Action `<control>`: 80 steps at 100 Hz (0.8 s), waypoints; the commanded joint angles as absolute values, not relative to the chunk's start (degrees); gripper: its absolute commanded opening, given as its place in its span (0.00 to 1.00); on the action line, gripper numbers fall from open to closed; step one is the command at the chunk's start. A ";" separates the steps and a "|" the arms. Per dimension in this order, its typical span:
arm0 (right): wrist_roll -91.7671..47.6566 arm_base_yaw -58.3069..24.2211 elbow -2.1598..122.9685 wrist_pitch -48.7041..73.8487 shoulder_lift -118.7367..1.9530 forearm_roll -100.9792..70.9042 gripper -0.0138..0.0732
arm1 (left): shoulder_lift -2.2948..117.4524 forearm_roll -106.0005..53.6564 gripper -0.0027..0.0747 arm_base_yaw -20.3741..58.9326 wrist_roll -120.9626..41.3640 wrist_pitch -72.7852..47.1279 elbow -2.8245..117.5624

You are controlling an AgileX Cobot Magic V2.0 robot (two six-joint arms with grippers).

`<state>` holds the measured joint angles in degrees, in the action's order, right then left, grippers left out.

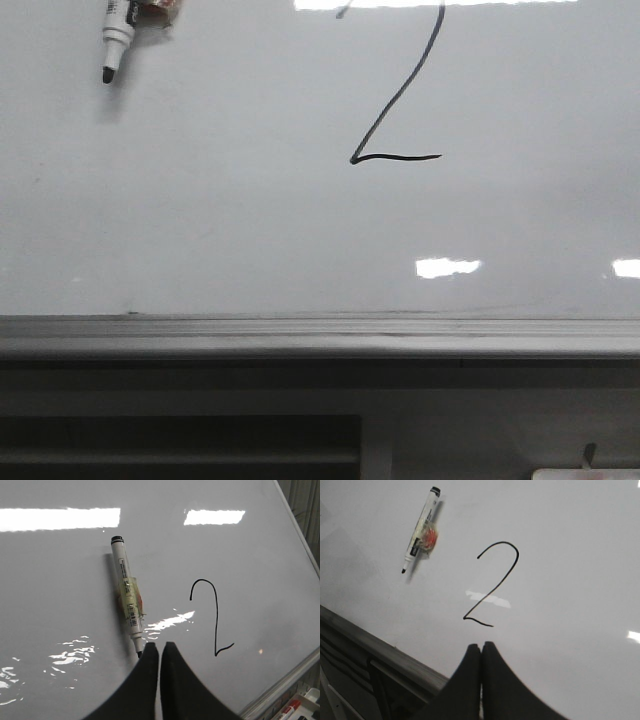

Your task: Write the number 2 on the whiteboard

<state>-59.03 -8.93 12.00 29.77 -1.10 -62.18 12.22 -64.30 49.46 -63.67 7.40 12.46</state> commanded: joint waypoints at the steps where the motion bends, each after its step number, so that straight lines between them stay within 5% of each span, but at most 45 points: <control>1: -59.74 -8.51 11.19 26.50 0.50 -65.40 0.10 | 8.77 -65.80 0.01 49.54 -63.13 9.82 12.85; 80: -59.74 -8.51 9.97 24.70 1.02 -66.49 0.10 | 5.33 -69.61 0.01 49.54 -63.13 9.90 12.25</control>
<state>-59.18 -8.93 8.61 27.19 0.70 -64.47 4.80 -69.83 49.46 -63.57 8.51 10.72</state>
